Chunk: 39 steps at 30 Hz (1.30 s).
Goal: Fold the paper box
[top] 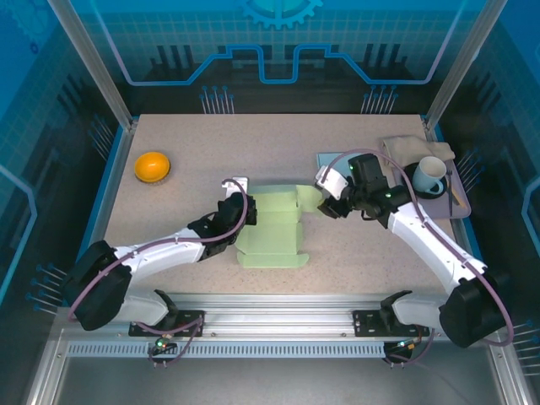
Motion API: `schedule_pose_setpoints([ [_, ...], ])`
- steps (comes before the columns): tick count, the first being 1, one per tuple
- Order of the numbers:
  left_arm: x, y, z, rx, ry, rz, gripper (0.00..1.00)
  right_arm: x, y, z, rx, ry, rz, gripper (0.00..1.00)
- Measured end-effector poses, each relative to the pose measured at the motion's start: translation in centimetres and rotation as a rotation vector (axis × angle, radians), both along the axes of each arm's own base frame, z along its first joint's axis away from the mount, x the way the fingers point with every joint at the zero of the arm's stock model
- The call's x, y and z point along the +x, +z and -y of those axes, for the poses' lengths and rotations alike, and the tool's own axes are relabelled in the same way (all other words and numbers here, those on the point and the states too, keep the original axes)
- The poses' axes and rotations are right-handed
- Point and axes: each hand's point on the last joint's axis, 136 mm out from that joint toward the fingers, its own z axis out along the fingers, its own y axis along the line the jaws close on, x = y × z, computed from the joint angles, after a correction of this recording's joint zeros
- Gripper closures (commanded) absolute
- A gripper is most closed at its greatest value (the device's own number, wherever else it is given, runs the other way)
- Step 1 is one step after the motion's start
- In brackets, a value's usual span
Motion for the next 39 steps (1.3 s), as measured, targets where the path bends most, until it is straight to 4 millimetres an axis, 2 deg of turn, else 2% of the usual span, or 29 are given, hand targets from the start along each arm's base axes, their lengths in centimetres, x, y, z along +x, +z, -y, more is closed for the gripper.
schedule_pose_setpoints([
  [5, -0.5, -0.7, 0.1, 0.022, -0.038, -0.001, 0.94, -1.3, -0.7, -1.2, 0.037, 0.178, 0.000, 0.44],
  [13, -0.5, -0.5, 0.0, 0.056, -0.066, 0.023, 0.94, -3.2, -0.6, -1.7, 0.097, 0.331, -0.026, 0.40],
  [19, -0.5, -0.1, 0.1, 0.070, -0.081, 0.044, 0.94, -3.1, -0.9, -1.4, 0.075, 0.347, -0.012, 0.35],
  [26, -0.5, -0.1, 0.0, 0.090, -0.090, 0.048, 0.94, -3.2, -2.7, -0.3, 0.012, 0.325, -0.028, 0.34],
  [34, -0.5, 0.0, 0.1, 0.108, -0.106, 0.053, 0.94, -2.1, -3.6, 0.6, -0.049, 0.289, -0.020, 0.34],
  [39, -0.5, 0.5, 0.5, 0.088, -0.124, 0.064, 0.94, -2.2, -4.9, 0.1, -0.064, 0.302, -0.056, 0.35],
])
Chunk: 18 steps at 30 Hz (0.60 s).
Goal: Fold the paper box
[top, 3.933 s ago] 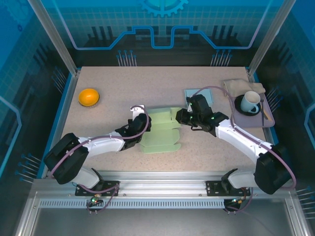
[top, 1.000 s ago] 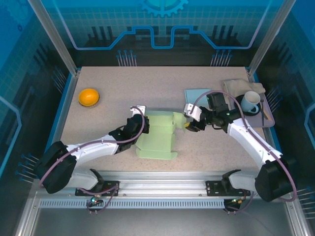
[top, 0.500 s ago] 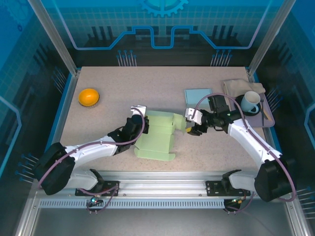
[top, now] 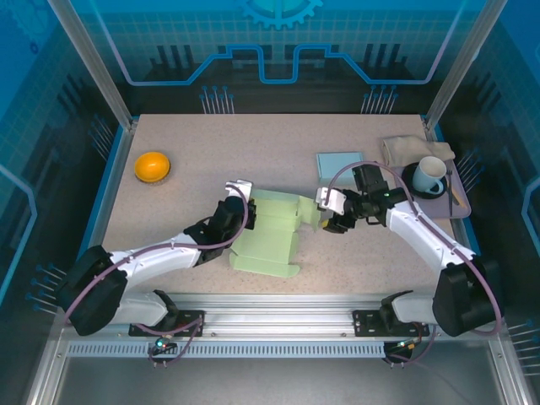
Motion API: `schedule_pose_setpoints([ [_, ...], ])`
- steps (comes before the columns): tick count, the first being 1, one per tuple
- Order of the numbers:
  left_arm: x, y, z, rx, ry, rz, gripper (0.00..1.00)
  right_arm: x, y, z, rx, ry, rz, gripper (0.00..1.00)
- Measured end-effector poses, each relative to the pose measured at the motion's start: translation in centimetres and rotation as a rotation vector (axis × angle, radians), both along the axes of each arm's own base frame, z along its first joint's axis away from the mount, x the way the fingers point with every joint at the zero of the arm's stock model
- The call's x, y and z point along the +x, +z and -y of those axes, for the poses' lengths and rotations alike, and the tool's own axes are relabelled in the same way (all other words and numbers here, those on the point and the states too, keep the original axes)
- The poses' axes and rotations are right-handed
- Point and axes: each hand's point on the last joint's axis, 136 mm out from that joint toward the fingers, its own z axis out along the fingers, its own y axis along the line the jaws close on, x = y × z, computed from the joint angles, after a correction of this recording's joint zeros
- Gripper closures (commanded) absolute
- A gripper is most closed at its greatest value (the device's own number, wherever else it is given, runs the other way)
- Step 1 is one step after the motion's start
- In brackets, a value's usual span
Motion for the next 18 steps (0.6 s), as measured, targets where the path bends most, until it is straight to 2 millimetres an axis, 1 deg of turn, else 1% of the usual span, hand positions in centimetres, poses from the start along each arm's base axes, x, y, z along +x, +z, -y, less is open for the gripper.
schedule_pose_setpoints([
  [3, 0.0, 0.2, 0.1, -0.010, -0.005, 0.002, 0.94, -0.4, -0.2, -0.8, 0.009, 0.024, -0.013, 0.35],
  [9, 0.0, 0.3, 0.3, -0.022, -0.012, 0.004, 0.94, -0.9, 0.1, -2.1, 0.047, 0.044, -0.031, 0.36],
  [18, -0.1, 0.4, 0.5, -0.045, -0.010, 0.000, 0.94, -0.1, 1.5, -3.0, 0.097, 0.013, -0.046, 0.36],
])
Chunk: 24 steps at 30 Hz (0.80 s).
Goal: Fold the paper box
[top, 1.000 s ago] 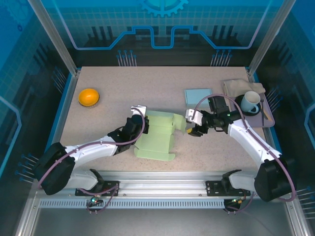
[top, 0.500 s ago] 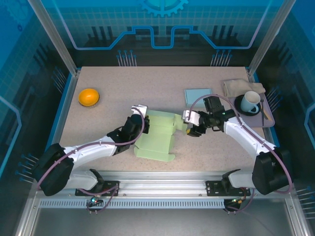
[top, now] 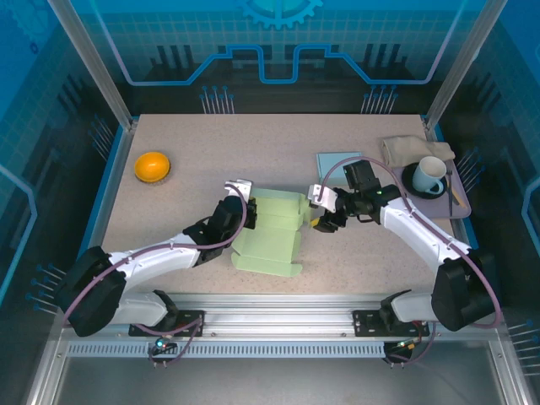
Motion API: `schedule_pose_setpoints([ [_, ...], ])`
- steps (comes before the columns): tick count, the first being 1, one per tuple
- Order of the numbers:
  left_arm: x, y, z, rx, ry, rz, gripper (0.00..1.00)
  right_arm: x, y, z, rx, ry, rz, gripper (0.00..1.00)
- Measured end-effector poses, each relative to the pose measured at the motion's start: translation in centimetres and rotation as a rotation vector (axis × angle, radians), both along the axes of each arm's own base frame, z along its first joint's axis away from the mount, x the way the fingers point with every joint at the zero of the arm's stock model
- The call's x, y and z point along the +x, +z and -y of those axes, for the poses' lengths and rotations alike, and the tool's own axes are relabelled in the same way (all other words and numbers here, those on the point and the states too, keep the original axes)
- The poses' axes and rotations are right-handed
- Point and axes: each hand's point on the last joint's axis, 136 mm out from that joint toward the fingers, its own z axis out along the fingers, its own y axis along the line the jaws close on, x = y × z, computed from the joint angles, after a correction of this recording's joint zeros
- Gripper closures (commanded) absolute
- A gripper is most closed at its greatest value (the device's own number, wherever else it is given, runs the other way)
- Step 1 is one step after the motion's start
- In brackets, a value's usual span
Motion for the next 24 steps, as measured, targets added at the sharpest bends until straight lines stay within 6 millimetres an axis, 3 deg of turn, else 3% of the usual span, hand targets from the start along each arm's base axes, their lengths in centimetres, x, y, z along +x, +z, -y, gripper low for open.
schedule_pose_setpoints([
  [15, 0.1, 0.1, 0.0, -0.007, 0.006, 0.003, 0.95, -0.4, -0.4, -2.3, -0.003, 0.007, -0.041, 0.38],
  [24, 0.2, -0.3, -1.1, -0.023, 0.083, -0.009, 0.95, 0.1, 0.3, -3.9, 0.040, -0.058, -0.043, 0.50],
])
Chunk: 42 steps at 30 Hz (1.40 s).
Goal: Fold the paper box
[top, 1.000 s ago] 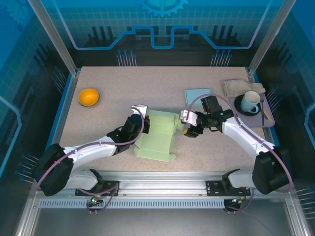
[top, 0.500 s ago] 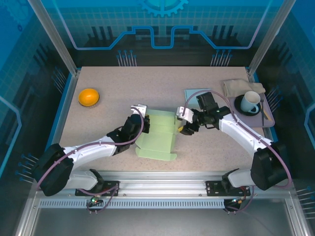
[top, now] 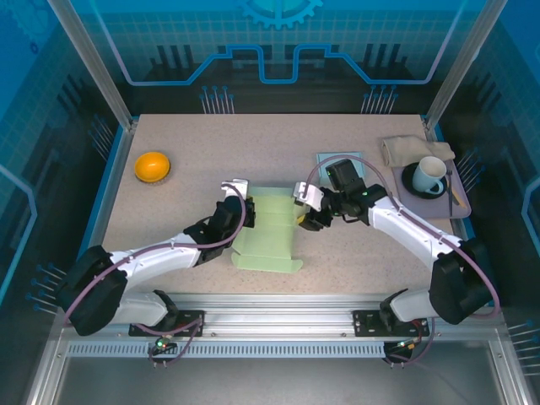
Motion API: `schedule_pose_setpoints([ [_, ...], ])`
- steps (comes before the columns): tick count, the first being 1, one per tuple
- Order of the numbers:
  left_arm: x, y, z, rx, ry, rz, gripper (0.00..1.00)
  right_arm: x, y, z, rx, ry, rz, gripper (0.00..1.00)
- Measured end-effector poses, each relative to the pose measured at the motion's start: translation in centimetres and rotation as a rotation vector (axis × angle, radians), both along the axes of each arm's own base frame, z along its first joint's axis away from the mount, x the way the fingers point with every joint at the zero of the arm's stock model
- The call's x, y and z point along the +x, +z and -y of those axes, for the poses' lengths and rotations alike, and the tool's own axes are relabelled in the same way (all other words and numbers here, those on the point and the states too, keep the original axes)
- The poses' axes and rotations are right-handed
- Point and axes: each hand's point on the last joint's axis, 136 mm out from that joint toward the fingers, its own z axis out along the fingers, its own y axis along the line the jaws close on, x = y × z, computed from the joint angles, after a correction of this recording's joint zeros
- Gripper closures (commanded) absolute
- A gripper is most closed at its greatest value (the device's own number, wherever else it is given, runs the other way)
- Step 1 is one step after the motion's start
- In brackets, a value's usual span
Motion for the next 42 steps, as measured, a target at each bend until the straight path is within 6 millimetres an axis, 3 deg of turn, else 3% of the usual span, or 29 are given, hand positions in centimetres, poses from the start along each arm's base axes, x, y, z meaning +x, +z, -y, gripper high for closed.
schedule_pose_setpoints([
  [9, 0.1, -0.2, -1.1, -0.002, 0.069, -0.001, 0.95, 1.2, -0.7, -0.9, -0.002, -0.134, -0.027, 0.61],
  [14, 0.0, -0.4, -1.4, 0.013, 0.079, -0.007, 0.95, 2.3, -1.9, -0.8, -0.055, -0.231, -0.019, 0.62],
  [22, 0.1, -0.2, -1.4, -0.005, 0.094, -0.002, 0.95, 4.3, -1.0, -0.2, -0.029, -0.380, 0.032, 0.63],
  [29, 0.2, 0.0, -1.9, -0.031, 0.135, 0.002, 0.94, 4.4, 0.0, -1.3, 0.059, -0.396, 0.015, 0.63],
  [34, 0.6, 0.7, -2.2, -0.037, 0.184, -0.006, 0.94, 3.6, 0.7, -3.3, 0.123, -0.331, 0.013, 0.63],
  [42, 0.4, -0.6, -2.9, -0.020, 0.245, -0.060, 0.94, 3.2, -0.4, -4.3, 0.106, -0.335, 0.027, 0.62],
])
